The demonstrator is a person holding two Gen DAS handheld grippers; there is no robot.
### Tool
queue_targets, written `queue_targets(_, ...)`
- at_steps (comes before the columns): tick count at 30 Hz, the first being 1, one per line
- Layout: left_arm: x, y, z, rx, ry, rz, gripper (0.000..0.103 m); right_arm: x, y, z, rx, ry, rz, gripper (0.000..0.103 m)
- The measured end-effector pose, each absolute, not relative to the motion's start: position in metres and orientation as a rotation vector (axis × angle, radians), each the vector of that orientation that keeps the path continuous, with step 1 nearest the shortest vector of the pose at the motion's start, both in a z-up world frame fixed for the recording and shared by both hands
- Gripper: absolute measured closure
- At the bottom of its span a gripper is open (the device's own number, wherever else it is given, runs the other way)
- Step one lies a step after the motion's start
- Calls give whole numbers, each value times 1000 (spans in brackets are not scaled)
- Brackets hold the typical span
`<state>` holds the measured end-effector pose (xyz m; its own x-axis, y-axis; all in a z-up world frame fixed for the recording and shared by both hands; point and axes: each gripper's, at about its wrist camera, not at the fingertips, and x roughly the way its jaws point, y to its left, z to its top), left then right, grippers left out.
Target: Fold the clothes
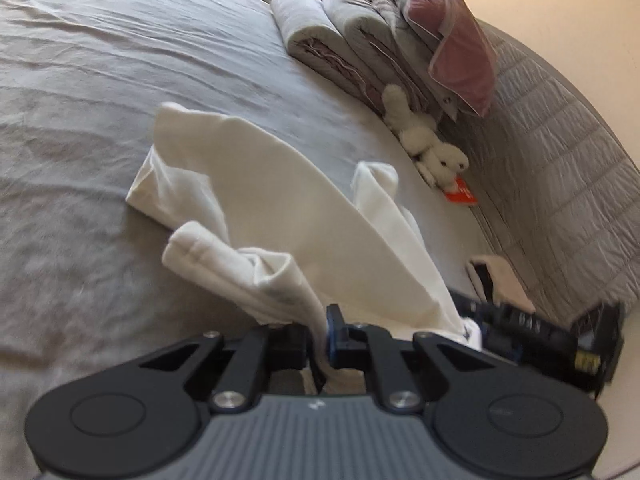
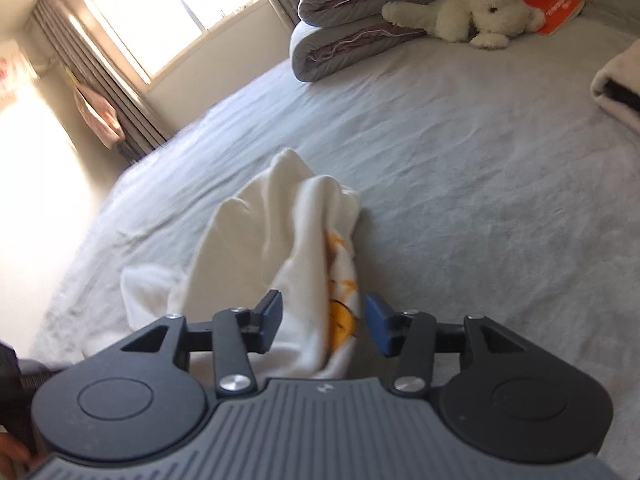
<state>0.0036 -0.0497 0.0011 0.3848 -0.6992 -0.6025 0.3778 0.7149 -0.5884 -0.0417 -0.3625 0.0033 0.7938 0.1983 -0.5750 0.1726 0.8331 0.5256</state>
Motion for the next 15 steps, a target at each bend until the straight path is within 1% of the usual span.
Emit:
queue_targets(2,-9,-48,2,-347,961,-738,94,-42,-363,5,613,662,23,45)
queue_targets(11,-60,-43,-10,-177,1073,-844,94,-37,-358,3,616,689,4,45)
queue_targets(14,-65,-39,-9,-147,1065,-860,92,-35,-358,1,629,695,3,45)
queue_targets(15,-64,-37,-7,-151,1063,-862,90,-34,-358,1,636,697,4,45)
